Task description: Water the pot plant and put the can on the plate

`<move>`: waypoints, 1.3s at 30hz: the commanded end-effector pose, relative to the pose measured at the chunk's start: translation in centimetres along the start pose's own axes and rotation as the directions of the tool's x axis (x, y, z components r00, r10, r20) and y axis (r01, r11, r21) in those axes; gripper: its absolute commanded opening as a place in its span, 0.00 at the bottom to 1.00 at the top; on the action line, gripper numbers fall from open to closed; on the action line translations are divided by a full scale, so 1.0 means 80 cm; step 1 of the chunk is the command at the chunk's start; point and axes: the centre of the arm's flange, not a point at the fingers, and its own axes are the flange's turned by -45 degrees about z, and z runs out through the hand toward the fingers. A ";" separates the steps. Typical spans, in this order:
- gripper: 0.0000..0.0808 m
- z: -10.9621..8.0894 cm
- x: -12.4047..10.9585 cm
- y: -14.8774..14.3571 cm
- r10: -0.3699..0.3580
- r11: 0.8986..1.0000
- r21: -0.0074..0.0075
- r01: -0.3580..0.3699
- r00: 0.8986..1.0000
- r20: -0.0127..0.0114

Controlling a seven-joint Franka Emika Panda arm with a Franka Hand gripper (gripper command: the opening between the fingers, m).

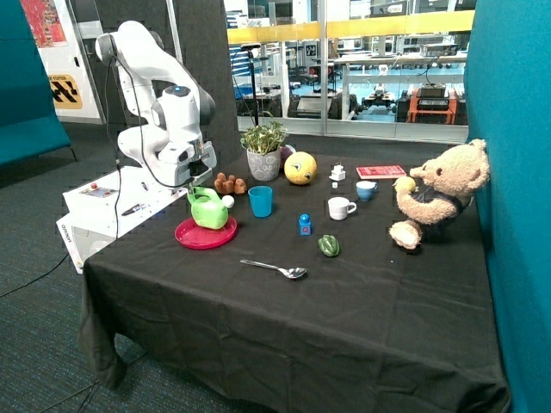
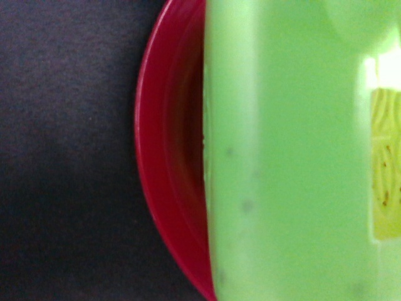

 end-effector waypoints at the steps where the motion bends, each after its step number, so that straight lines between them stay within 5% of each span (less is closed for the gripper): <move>1: 0.00 0.006 0.009 -0.007 -0.018 1.000 0.003 0.018 1.000 0.003; 4: 0.04 0.007 0.012 -0.010 -0.024 1.000 0.003 0.024 1.000 0.003; 9: 0.38 0.007 0.014 -0.012 -0.029 1.000 0.003 0.029 1.000 0.003; 21: 0.80 0.007 0.015 -0.006 -0.037 0.999 0.003 0.037 0.999 0.003; 29: 0.90 0.009 0.013 -0.005 -0.030 1.000 0.003 0.030 1.000 0.003; 39: 0.90 0.009 0.012 -0.005 -0.031 1.000 0.003 0.031 1.000 0.003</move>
